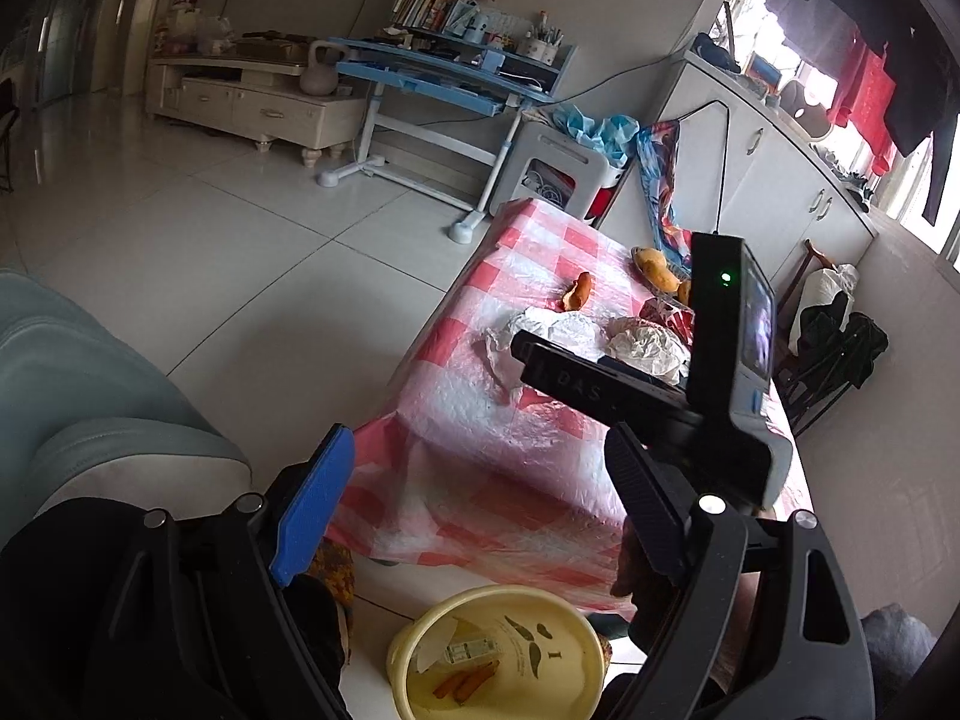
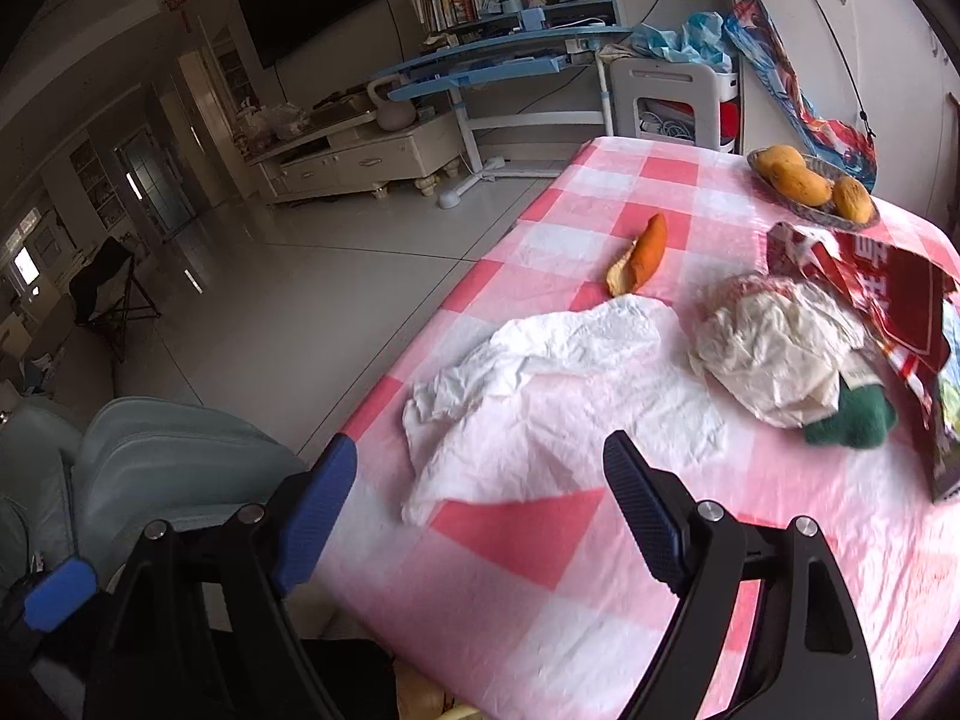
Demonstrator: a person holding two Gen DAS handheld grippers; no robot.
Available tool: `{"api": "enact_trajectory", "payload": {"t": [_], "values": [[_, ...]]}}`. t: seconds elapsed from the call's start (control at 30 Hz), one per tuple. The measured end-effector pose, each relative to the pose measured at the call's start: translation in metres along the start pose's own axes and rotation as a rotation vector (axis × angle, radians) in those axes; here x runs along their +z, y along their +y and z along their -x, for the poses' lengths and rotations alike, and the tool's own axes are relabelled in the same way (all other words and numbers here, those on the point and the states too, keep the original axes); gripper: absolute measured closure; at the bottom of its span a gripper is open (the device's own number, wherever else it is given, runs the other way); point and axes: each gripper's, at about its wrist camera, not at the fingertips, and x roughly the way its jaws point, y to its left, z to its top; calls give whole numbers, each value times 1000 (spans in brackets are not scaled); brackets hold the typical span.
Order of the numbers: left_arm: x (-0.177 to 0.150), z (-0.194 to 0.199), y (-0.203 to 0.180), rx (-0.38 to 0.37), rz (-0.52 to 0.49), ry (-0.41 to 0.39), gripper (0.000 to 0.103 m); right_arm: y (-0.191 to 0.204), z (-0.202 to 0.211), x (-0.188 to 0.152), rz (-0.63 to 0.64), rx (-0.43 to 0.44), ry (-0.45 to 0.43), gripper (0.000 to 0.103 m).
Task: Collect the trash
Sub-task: 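Move both tools back from the bucket to the table, then grasp the second white tissue with the right tool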
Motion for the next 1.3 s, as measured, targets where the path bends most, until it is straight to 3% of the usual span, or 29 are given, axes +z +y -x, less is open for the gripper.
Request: {"api": "enact_trajectory", "payload": {"t": [0.27,0.43,0.5,0.6,0.67,0.8,0.93,1.03,1.3], "values": [[1,-8,0,0,7,23,21,-15,-25,7,11,-41,58,24],[1,-13,-3,5,-3,38,20,-15,-20,4,67,-106,62,52],[1,-15,-4,6,-8,42,20,-18,-15,0,74,-106,67,72],[1,-15,-3,6,-11,45,20,-26,-8,-3,73,-88,90,88],[1,-17,-2,5,-10,49,20,-34,-1,-6,57,-71,114,93],[7,-25,-2,-3,-7,84,20,-52,20,-16,38,-59,168,95],[29,-43,-23,33,-104,103,20,-75,49,-28,10,-72,205,95],[52,-74,-51,49,-226,126,20,-91,63,-34,-9,-99,219,95],[101,-175,-107,2,-338,215,20,-126,71,-46,-108,-121,211,93]]}}
